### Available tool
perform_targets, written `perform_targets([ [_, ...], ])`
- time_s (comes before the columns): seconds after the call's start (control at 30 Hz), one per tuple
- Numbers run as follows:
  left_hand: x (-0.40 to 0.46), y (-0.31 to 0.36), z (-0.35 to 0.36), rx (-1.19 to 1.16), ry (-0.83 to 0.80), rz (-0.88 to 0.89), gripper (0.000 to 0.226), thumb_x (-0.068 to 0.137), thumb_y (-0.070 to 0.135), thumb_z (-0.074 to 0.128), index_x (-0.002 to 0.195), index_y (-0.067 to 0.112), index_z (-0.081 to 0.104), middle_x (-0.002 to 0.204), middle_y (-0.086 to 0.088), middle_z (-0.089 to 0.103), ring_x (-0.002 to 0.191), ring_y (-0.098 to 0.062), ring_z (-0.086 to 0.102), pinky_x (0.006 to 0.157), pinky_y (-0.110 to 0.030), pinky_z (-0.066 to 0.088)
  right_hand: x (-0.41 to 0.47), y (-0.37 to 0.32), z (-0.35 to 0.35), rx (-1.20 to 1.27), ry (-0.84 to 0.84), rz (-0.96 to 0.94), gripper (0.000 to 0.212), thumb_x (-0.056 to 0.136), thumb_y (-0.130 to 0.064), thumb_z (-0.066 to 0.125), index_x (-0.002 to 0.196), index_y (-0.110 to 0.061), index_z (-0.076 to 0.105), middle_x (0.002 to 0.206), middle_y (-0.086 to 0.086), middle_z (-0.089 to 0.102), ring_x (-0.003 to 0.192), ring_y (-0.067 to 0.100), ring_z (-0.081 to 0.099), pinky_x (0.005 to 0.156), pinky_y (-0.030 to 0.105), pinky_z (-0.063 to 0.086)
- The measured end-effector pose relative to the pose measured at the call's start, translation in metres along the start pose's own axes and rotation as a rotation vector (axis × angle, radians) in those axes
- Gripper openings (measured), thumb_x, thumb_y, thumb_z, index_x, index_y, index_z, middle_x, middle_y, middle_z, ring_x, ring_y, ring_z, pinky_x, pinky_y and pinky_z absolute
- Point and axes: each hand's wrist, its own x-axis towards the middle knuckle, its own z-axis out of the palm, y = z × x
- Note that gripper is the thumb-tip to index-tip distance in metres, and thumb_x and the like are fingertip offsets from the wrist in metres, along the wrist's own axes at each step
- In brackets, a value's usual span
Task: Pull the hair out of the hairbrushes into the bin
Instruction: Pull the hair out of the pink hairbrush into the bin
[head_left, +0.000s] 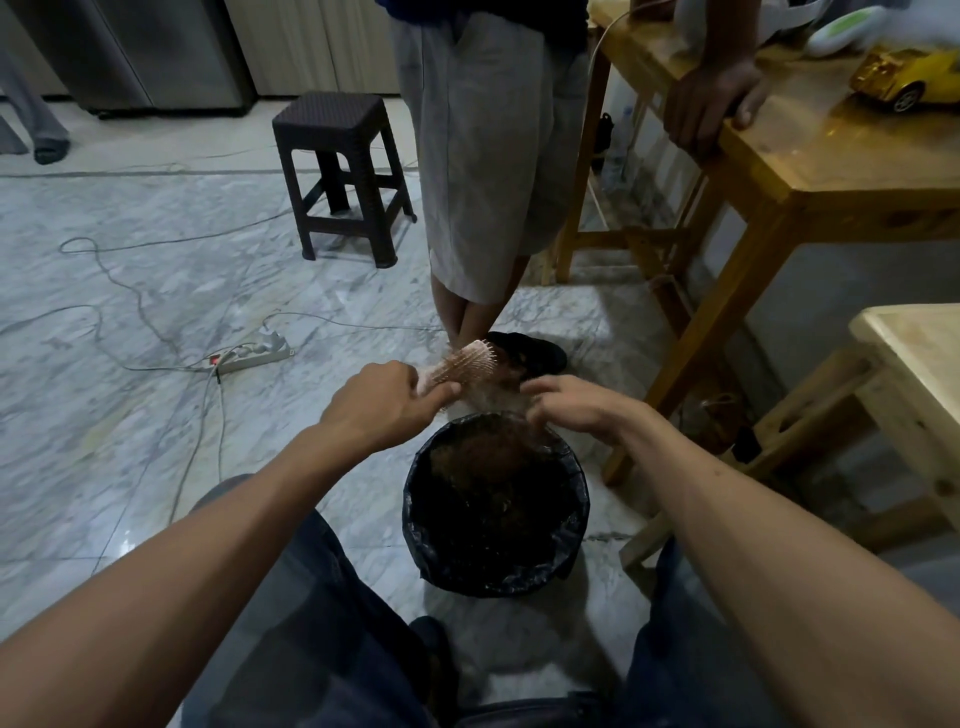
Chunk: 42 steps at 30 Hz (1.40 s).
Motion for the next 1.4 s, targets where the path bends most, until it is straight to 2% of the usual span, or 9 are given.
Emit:
perform_targets([
  [0.2, -0.003, 0.007, -0.009, -0.144, -0.098, -0.037, 0.061, 0.083, 0.064, 0.064, 0.066, 0.007, 0.051, 0.048, -0.007, 0.054, 0.039, -0.021, 0.054, 0.04, -0.029, 0.042, 0.016, -0.005, 0.012, 0.155, 0.247, -0.162, 0.02, 0.086, -0.021, 0.08, 0.103, -0.01, 0.082, 0.094, 0.003, 0.081, 0.09, 0.016, 0.075, 0.095, 0.037, 0.058],
  [0.4, -0.004, -0.014, -0.018, -0.238, -0.107, -0.111, 0.054, 0.086, 0.057, 0.066, 0.068, 0.009, 0.047, 0.051, -0.007, 0.05, 0.04, -0.021, 0.047, 0.042, -0.028, 0.037, 0.03, 0.024, -0.001, 0.105, 0.471, 0.132, 0.01, 0.08, -0.013, 0.081, 0.07, -0.011, 0.081, 0.068, 0.005, 0.078, 0.068, 0.015, 0.073, 0.065, 0.033, 0.06],
  [0.57, -0.007, -0.023, -0.021, -0.205, -0.153, -0.135, 0.054, 0.084, 0.056, 0.068, 0.078, 0.004, 0.056, 0.054, -0.01, 0.057, 0.039, -0.02, 0.05, 0.047, -0.03, 0.039, 0.014, 0.035, -0.01, -0.035, 0.33, 0.142, 0.02, 0.087, -0.011, 0.075, 0.104, -0.004, 0.081, 0.092, 0.005, 0.077, 0.083, 0.017, 0.07, 0.077, 0.032, 0.059],
  [0.73, -0.01, -0.009, -0.014, -0.147, -0.226, -0.056, 0.016, 0.087, 0.02, 0.061, 0.083, 0.005, 0.058, 0.059, -0.006, 0.056, 0.045, -0.018, 0.051, 0.04, -0.024, 0.039, -0.002, 0.002, 0.002, 0.064, 0.023, -0.023, 0.061, 0.082, -0.007, 0.067, 0.141, -0.018, 0.059, 0.13, 0.004, 0.064, 0.105, 0.014, 0.06, 0.086, 0.028, 0.05],
  [0.8, -0.009, -0.003, -0.012, -0.145, -0.234, -0.04, 0.013, 0.087, 0.013, 0.056, 0.088, 0.0, 0.06, 0.064, -0.009, 0.057, 0.05, -0.021, 0.051, 0.043, -0.025, 0.04, -0.001, -0.008, 0.008, 0.156, 0.023, -0.069, 0.049, 0.085, -0.016, 0.066, 0.133, -0.011, 0.064, 0.136, 0.009, 0.062, 0.118, 0.025, 0.061, 0.096, 0.038, 0.05],
  [0.9, -0.007, 0.002, -0.01, -0.15, -0.228, -0.004, 0.014, 0.091, 0.016, 0.056, 0.089, 0.003, 0.061, 0.068, -0.008, 0.061, 0.054, -0.022, 0.056, 0.048, -0.03, 0.045, 0.005, -0.015, 0.015, 0.267, 0.076, -0.158, 0.032, 0.09, -0.03, 0.073, 0.113, -0.009, 0.076, 0.098, 0.007, 0.072, 0.084, 0.014, 0.067, 0.078, 0.03, 0.056],
  [1.17, -0.005, -0.015, -0.009, -0.11, -0.139, -0.038, 0.023, 0.099, 0.03, 0.054, 0.096, 0.007, 0.059, 0.083, -0.012, 0.065, 0.068, -0.029, 0.061, 0.058, -0.037, 0.045, 0.026, 0.017, 0.006, 0.255, 0.347, -0.061, 0.016, 0.084, -0.015, 0.082, 0.068, -0.013, 0.08, 0.071, 0.007, 0.079, 0.072, 0.018, 0.076, 0.089, 0.045, 0.063],
  [1.3, -0.007, -0.025, -0.004, -0.121, -0.105, -0.085, 0.028, 0.098, 0.032, 0.055, 0.097, 0.004, 0.061, 0.086, -0.013, 0.065, 0.077, -0.03, 0.061, 0.06, -0.034, 0.038, 0.02, 0.042, 0.0, 0.151, 0.376, 0.05, 0.015, 0.085, -0.015, 0.081, 0.071, -0.01, 0.081, 0.072, 0.007, 0.079, 0.08, 0.021, 0.077, 0.091, 0.041, 0.061],
  [1.4, -0.008, -0.021, 0.0, -0.154, -0.161, -0.065, 0.023, 0.093, 0.032, 0.064, 0.099, 0.01, 0.061, 0.08, -0.007, 0.062, 0.067, -0.022, 0.055, 0.058, -0.033, 0.041, 0.001, 0.033, 0.0, 0.085, 0.196, 0.001, 0.025, 0.089, -0.014, 0.075, 0.115, -0.014, 0.077, 0.102, -0.002, 0.073, 0.089, 0.01, 0.068, 0.074, 0.02, 0.052],
])
